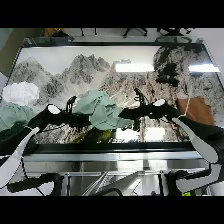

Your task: Fold the shirts.

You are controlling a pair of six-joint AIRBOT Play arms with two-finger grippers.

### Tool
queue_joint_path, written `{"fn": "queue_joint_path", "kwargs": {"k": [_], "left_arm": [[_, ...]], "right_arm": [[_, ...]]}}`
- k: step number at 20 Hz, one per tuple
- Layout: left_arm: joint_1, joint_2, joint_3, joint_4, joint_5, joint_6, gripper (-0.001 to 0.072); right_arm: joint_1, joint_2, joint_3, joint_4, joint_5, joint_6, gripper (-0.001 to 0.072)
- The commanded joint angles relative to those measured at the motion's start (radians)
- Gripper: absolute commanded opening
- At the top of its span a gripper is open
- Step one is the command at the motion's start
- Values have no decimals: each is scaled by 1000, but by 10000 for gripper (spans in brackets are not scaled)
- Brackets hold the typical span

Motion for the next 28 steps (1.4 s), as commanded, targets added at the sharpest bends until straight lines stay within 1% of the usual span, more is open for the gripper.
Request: {"fn": "queue_joint_path", "kwargs": {"k": [1,2,5,6,7,8,9,13,14,15,16,17,18,19,22,23,24,26,28], "left_arm": [[1,-1,1,0,-3,2,17],[1,-1,1,0,-5,1,17],[1,-1,1,0,-23,1,17],[1,-1,1,0,-36,2,18],[1,-1,1,2,-47,3,18],[1,-1,1,2,-57,9,18],[1,-1,1,2,-63,18,19],[3,-1,1,9,-76,18,21],[5,-1,1,10,-84,28,93],[10,-1,1,9,-97,36,461],[18,-1,1,8,-107,35,607],[31,-1,1,9,-119,35,470],[47,-1,1,9,-123,36,288],[63,-1,1,8,-122,35,238],[82,-1,1,6,-101,36,231],[80,-1,1,5,-90,40,39],[70,-1,1,0,-80,60,16],[66,12,2,-3,-76,62,12],[85,82,2,-11,-73,62,12]], "right_arm": [[49,-45,0,72,-4,-54,392],[55,-53,0,88,-16,-73,285],[54,-60,3,124,-52,-95,274],[54,-61,8,125,-55,-113,152],[54,-63,12,125,-61,-116,83],[54,-63,13,125,-70,-116,79],[54,-63,13,124,-70,-116,19],[54,-63,13,124,-69,-116,19],[54,-63,13,124,-69,-116,19],[54,-63,13,124,-69,-116,19],[54,-63,13,124,-69,-116,19],[54,-63,13,124,-69,-116,19],[54,-63,13,124,-70,-116,19],[54,-63,13,124,-71,-116,19],[54,-63,13,124,-77,-116,19],[54,-63,13,124,-77,-116,19],[52,-62,13,124,-77,-116,19],[41,-55,18,124,-76,-116,18],[9,-26,56,125,-65,-116,18]]}}
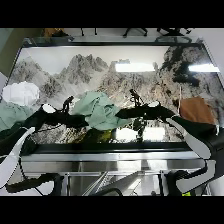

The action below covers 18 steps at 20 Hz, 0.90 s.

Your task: Fold the shirts.

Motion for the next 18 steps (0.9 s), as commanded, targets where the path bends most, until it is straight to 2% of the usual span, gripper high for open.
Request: {"fn": "queue_joint_path", "kwargs": {"k": [1,6,9,13,16,18], "left_arm": [[41,107,11,-34,-5,9,12],[256,369,309,-144,-242,8,13],[405,496,568,-222,-258,8,14],[558,589,891,-227,-255,9,14],[634,612,1016,-228,-260,8,14],[660,603,1046,-228,-293,8,14]], "right_arm": [[-48,49,65,2,26,0,17],[-182,266,325,1,64,1,17],[-267,431,517,-23,62,0,17],[-348,612,726,-180,58,1,17],[-385,725,758,-305,48,11,17],[-392,757,758,-409,63,69,17]]}}
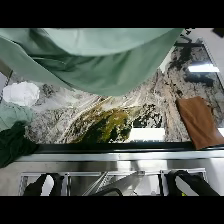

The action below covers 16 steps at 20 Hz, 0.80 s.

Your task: Fold the shirts.

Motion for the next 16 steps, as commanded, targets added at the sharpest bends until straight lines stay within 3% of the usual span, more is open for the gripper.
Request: {"fn": "queue_joint_path", "kwargs": {"k": [1,4,7,12,13,14,15,16], "left_arm": [[64,-1,92,-4,-50,-3,14],[26,-68,2,-8,-91,-6,16],[-119,-193,-191,-3,-111,7,17],[-353,-529,-486,95,50,142,23],[-375,-603,-505,146,116,145,328],[-382,-681,-493,188,160,127,702],[-376,-744,-454,214,161,103,694],[-357,-802,-397,237,138,70,695]], "right_arm": [[-25,71,32,-208,16,84,18],[-24,-30,10,-272,69,138,18],[-23,-219,-50,-269,125,183,18],[-22,-655,-158,-262,124,216,20],[-24,-750,-156,-261,123,230,123],[-31,-826,-152,-261,127,271,325],[-39,-867,-150,-254,143,311,378],[-50,-881,-148,-251,164,325,378]]}}
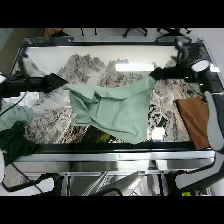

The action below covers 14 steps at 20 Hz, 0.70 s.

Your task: Fold the shirts.

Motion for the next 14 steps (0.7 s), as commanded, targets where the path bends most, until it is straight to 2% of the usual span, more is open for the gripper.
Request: {"fn": "queue_joint_path", "kwargs": {"k": [1,3,5,9,11,14], "left_arm": [[-2,-214,88,119,11,-55,695],[31,-264,172,173,-103,-98,695],[38,-269,164,211,-190,-107,694],[-21,-242,-7,222,-129,-78,694],[-69,-242,-47,213,-80,-79,694],[-129,-242,-46,217,-78,-79,694]], "right_arm": [[-32,-140,-6,11,68,74,378],[-77,-91,-6,8,155,82,378],[-119,-35,-18,7,262,93,358],[-166,123,-253,7,333,121,359],[-173,230,-442,-31,314,127,360],[-172,379,-696,-107,246,160,377]]}}
